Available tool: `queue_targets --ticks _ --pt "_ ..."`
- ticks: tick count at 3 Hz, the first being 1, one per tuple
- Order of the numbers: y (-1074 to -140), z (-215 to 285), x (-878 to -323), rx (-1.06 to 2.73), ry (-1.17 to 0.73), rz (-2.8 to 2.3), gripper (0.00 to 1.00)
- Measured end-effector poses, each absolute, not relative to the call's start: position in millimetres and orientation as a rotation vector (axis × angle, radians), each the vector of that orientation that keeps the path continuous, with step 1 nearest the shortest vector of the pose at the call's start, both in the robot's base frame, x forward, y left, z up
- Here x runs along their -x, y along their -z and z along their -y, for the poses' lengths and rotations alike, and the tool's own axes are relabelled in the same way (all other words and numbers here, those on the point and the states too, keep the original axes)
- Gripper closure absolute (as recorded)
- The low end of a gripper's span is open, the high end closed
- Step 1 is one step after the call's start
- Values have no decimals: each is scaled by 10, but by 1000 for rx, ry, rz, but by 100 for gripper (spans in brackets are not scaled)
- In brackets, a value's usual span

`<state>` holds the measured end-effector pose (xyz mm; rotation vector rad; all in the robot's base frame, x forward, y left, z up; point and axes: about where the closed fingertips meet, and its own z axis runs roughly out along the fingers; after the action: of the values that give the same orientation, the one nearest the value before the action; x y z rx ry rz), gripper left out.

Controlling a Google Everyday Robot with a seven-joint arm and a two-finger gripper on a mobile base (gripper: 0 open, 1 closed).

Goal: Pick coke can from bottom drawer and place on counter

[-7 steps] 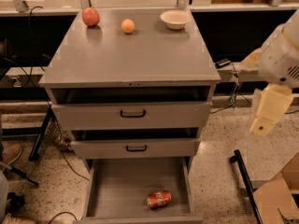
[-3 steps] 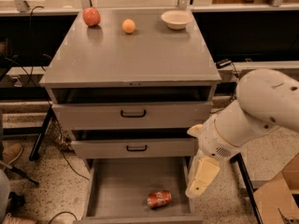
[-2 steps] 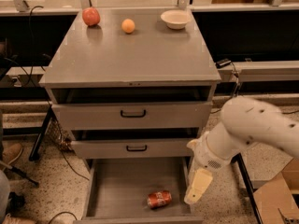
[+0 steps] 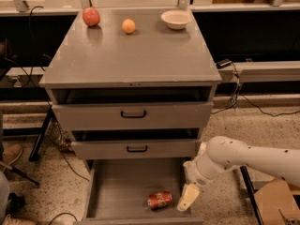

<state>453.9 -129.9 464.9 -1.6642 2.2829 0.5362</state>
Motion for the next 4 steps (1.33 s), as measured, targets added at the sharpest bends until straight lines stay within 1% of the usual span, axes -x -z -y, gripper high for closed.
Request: queue_targets --ticks 1,2,4 --pt "-4659 1301 -4545 1665 -533 -2281 0" --pt "-4310 1291 -4601 1652 -537 -2275 0" --pt "-3208 1188 -5032 1673 -630 -2135 0"
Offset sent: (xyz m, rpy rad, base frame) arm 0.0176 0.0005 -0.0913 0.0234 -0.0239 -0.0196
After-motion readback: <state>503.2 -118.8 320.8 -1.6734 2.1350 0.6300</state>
